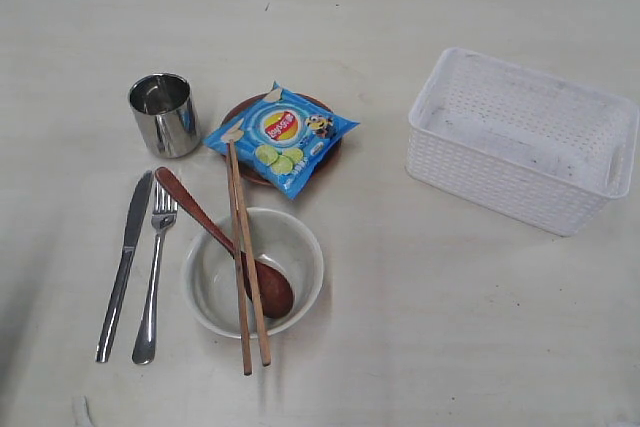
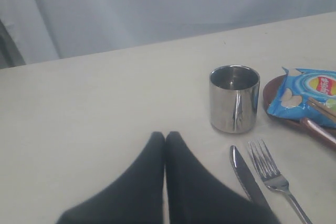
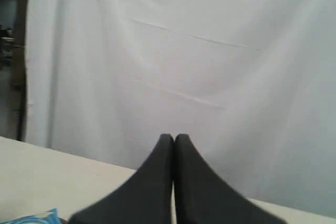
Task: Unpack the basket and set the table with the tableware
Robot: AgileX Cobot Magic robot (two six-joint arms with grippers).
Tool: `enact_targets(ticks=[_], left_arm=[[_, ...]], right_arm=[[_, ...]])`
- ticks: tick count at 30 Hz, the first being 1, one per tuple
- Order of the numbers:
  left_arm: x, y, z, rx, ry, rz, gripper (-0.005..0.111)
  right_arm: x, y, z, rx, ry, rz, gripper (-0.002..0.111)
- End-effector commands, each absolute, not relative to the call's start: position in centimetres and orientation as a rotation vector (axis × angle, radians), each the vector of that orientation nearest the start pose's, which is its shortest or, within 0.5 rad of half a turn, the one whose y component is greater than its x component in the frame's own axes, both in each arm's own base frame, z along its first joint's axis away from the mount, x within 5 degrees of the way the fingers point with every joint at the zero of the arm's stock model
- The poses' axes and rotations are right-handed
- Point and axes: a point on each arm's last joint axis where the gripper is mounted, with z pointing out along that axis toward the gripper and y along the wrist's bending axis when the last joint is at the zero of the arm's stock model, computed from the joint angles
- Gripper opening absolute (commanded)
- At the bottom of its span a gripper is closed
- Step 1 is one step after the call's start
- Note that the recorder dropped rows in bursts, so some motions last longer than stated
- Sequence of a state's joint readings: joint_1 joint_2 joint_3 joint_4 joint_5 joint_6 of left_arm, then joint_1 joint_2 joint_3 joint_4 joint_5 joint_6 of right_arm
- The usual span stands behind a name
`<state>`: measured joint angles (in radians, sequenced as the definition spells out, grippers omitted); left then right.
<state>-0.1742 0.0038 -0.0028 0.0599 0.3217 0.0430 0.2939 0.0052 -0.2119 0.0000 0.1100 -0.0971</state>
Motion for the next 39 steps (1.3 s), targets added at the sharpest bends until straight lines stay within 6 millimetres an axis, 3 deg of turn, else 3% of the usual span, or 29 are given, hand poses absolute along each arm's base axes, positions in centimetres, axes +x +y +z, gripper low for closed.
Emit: enact_targets(ticks=[1, 7, 18, 39], left_arm=[[5.3, -0.8, 18.4, 0.232, 1.79, -0.033, 0.0], [5.3, -0.8, 18.4, 0.232, 1.79, -0.033, 0.0], [5.3, -0.8, 18.4, 0.232, 1.79, -0.033, 0.0], [5.3, -0.8, 18.4, 0.232, 1.79, -0.033, 0.0]], right_arm=[[4.7, 0.8, 25.1, -0.165, 1.382, 0.09, -0.001], [5.5, 0.9, 21.4, -0.233, 1.459, -0.007, -0.001], [5.4, 0.6, 18.7, -0.294, 1.749, -0.064, -0.001], [5.4, 0.5, 18.5, -0.262, 1.775, -0.036, -0.001]])
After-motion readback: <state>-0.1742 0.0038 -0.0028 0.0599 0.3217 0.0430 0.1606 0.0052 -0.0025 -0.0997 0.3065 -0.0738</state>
